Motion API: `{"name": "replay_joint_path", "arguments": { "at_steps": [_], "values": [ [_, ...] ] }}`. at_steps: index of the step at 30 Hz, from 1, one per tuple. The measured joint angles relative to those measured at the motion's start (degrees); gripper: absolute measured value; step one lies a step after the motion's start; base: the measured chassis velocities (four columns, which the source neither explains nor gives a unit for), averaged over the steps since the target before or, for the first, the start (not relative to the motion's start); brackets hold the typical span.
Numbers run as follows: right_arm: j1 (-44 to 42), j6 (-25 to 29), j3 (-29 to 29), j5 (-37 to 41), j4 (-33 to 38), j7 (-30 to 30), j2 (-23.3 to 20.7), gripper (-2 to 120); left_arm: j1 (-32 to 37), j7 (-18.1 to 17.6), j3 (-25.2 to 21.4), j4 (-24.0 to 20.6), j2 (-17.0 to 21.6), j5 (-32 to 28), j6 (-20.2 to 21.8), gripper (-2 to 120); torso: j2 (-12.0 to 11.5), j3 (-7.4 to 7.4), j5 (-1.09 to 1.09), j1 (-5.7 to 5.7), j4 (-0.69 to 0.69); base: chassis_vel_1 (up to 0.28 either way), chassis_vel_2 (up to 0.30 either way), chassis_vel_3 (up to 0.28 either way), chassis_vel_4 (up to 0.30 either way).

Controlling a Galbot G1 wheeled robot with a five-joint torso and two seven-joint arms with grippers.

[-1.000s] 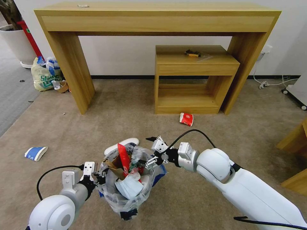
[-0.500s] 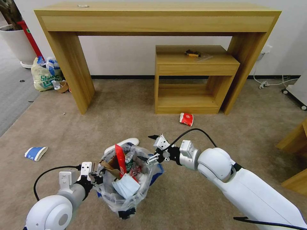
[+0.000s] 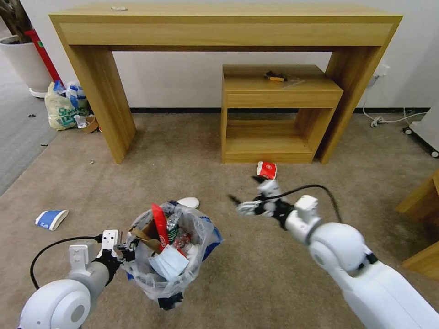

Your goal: Pick up the trash bin and place the garbage on the floor into it.

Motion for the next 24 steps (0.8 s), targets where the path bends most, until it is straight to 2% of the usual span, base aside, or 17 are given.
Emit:
{"name": "replay_joint_path", "arguments": {
  "at_steps": [2,3,6,9,16,24],
  "values": [
    [-4.8,1.3,6.4,-0.2,0.0,0.1,1.0,100,0.4,0.1,-0.3,-0.2,0.2,-0.1,0.0,0,0.0,0.0,0.0,0.0,-0.01,0.0,0.0,0.0,0.0],
    [-4.8,1.3,6.4,-0.2,0.0,0.1,1.0,100,0.4,0.1,-0.3,-0.2,0.2,-0.1,0.0,0,0.0,0.0,0.0,0.0,-0.01,0.0,0.0,0.0,0.0],
    [-9.2,3.1,12.5,-0.3,0.0,-0.2,2.3,100,0.8,0.1,-0.4,-0.4,0.2,0.0,0.0,0,0.0,0.0,-0.01,0.0,-0.01,0.0,0.0,0.0,0.0],
    [-11.3,4.1,15.3,-0.4,0.0,-0.2,3.8,100,0.9,0.1,-0.1,-0.6,0.0,0.0,0.0,0,0.0,0.0,-0.01,0.0,0.01,0.0,0.0,0.0,0.0],
    [-14.4,5.7,18.3,-1.6,0.8,-0.3,7.9,100,1.4,0.1,-0.1,-1.2,-0.3,0.2,0.0,0,0.0,0.0,-0.01,0.01,0.0,0.0,0.0,0.0,0.0],
    [-14.5,6.5,17.0,-5.1,1.6,-1.2,11.3,100,2.2,0.6,-0.7,-1.6,-0.3,0.3,0.0,0,0.0,0.0,-0.01,0.01,0.01,0.0,0.0,0.0,0.0]
  ]
}}
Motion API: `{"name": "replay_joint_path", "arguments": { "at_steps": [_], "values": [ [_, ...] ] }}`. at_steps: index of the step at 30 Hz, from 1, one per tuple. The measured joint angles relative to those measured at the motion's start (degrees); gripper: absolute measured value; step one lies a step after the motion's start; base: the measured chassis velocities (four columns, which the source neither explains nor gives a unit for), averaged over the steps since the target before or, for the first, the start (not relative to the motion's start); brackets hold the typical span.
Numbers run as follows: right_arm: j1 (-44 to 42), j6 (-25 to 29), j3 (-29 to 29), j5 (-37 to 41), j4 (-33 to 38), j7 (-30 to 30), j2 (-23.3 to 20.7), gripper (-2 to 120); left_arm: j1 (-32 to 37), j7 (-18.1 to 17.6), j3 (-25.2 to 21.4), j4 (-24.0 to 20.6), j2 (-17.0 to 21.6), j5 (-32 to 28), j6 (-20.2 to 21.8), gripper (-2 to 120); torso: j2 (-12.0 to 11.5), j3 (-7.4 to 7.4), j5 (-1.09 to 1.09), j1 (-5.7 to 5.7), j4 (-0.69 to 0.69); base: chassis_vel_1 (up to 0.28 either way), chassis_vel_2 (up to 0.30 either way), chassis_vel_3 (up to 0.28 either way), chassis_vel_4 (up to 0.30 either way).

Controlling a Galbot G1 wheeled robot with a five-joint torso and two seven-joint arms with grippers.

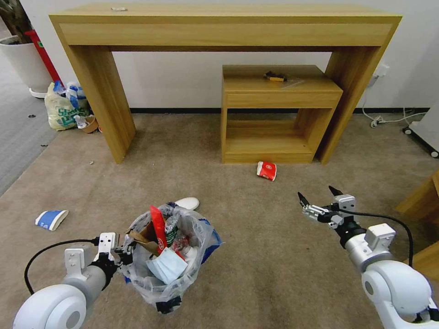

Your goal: Pick up the trash bin and place the garbage on the floor into it.

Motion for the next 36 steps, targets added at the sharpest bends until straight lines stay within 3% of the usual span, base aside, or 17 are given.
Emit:
{"name": "replay_joint_path", "arguments": {
  "at_steps": [10,36],
  "values": [
    [0.2,-0.2,-2.9,-2.3,0.1,2.4,1.9,100,0.2,0.1,-0.1,-0.3,0.0,-0.1,0.0,0,0.0,0.0,0.0,0.0,-0.01,0.004,0.004,-0.006,-0.004],
    [0.0,-0.9,-6.6,-6.1,0.6,3.8,3.8,100,-0.2,1.2,-0.4,0.0,0.2,-0.3,0.0,0,0.0,0.0,-0.01,0.0,0.0,0.096,0.101,-0.099,-0.105]
  ]
}}
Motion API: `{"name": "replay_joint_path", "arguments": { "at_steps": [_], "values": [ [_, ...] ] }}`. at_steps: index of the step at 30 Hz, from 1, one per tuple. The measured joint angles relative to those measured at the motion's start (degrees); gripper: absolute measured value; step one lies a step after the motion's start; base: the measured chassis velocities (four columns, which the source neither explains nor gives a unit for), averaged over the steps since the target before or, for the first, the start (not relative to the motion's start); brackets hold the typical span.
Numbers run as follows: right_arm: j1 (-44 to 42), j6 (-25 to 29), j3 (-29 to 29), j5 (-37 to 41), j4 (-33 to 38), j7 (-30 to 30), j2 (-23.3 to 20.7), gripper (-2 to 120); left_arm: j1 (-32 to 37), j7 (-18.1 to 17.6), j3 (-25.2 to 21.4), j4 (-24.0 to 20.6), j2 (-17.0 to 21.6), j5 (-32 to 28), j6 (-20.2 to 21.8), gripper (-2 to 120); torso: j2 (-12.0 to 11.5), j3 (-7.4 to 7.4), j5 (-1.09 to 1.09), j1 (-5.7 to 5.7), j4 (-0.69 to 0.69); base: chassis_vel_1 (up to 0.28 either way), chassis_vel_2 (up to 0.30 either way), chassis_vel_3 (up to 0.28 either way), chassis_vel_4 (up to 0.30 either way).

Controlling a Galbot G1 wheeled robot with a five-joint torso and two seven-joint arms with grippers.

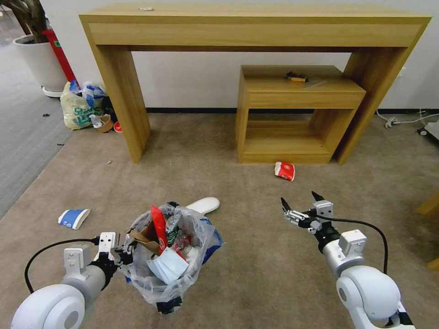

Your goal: Pick up the trash bin and place the garbage on the floor into it.

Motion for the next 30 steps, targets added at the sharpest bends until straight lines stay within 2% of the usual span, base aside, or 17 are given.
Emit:
{"name": "replay_joint_path", "arguments": {
  "at_steps": [9,27,30],
  "values": [
    [0.0,-0.1,-1.0,-0.8,0.0,0.7,0.4,100,-0.4,0.4,0.0,0.2,0.0,0.0,0.0,0,0.0,0.0,0.02,0.0,-0.01,0.133,0.118,-0.141,-0.134],
    [-0.3,-0.3,-1.6,-1.0,0.4,1.5,1.0,100,-0.5,1.5,-0.4,0.6,-0.1,0.0,0.0,0,0.0,0.0,0.03,0.0,0.0,0.181,0.189,-0.184,-0.181],
    [-0.1,-0.4,-1.7,-0.3,0.0,1.8,1.2,100,-0.5,1.7,-0.5,0.6,-0.1,0.1,0.0,0,0.0,0.0,-0.02,0.0,0.0,0.131,0.146,-0.165,-0.137]
  ]
}}
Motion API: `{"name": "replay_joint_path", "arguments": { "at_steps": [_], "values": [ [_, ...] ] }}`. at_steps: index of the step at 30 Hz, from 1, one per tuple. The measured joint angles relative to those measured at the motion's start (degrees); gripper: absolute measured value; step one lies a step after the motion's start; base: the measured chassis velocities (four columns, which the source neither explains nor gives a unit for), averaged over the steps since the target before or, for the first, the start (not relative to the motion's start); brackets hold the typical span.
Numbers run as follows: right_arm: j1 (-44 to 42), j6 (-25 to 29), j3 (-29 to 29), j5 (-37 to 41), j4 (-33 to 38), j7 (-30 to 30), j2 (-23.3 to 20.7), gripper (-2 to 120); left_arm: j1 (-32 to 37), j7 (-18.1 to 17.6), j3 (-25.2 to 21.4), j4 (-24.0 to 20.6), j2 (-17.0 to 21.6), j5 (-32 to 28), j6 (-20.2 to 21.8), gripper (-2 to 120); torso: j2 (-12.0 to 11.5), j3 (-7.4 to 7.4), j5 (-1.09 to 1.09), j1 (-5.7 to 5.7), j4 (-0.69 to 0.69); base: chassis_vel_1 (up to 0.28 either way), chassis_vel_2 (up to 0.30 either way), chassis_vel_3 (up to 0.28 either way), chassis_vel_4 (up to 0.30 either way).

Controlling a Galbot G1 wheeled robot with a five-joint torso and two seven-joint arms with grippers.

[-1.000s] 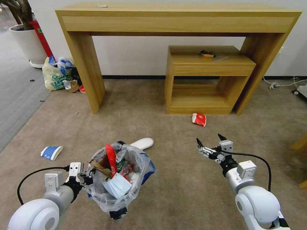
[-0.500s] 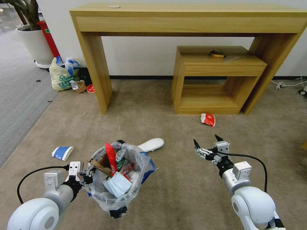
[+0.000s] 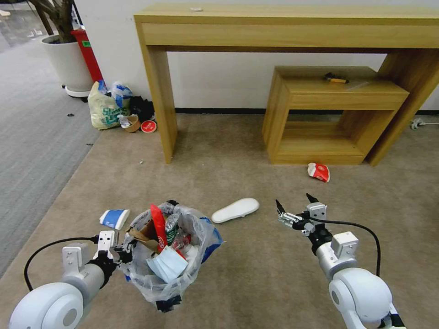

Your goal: Pick up the trash bin and place the garbage on the floor into it.

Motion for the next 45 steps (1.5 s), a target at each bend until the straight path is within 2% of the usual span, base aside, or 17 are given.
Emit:
{"name": "replay_joint_path", "arguments": {
  "at_steps": [12,26,29,34,36,38,41,45],
  "values": [
    [0.1,-0.6,-0.5,1.2,-0.4,1.5,0.2,100,0.1,0.7,-0.1,0.0,0.0,0.0,0.0,0,0.0,0.0,0.05,-0.02,-0.01,-0.045,0.057,0.035,-0.039],
    [0.3,-0.7,-1.9,2.5,-2.0,3.3,0.6,100,0.3,1.1,-0.3,0.0,-0.1,0.2,0.0,0,0.0,0.02,0.02,0.0,0.0,-0.208,0.219,0.2,-0.2],
    [0.6,-2.4,-3.3,9.8,-5.1,6.1,1.6,100,0.3,1.1,-0.3,0.0,-0.2,0.2,0.0,0,0.0,0.03,0.05,0.02,-0.01,-0.113,0.134,0.117,-0.114],
    [0.6,-4.9,-4.5,16.5,-8.0,9.8,2.6,100,0.5,1.1,-0.6,-0.1,-0.1,0.2,0.0,0,0.0,-0.01,0.04,-0.01,0.0,-0.015,0.026,0.023,-0.015],
    [0.6,-7.3,-5.2,23.3,-10.4,13.7,3.3,100,0.8,1.1,-0.7,-0.1,-0.2,0.3,0.0,0,0.0,-0.01,0.04,-0.02,0.0,0.056,-0.045,-0.042,0.03],
    [0.6,-7.8,-5.3,24.8,-10.9,14.4,3.4,100,0.8,1.1,-0.7,-0.1,-0.3,0.3,0.0,0,0.0,-0.01,0.04,-0.02,-0.01,0.0,0.0,0.0,0.0],
    [1.7,-11.2,-4.9,36.0,-14.1,17.1,3.8,100,1.0,1.1,-0.5,-0.1,-0.4,0.6,0.0,0,0.0,0.0,0.04,-0.01,0.0,0.0,0.0,0.0,0.0],
    [3.1,-13.2,-4.4,42.0,-16.5,17.9,4.0,100,0.9,1.1,-0.2,-0.1,-0.5,0.9,0.0,0,0.0,0.0,0.04,-0.01,-0.01,0.0,0.0,0.0,0.0]
  ]
}}
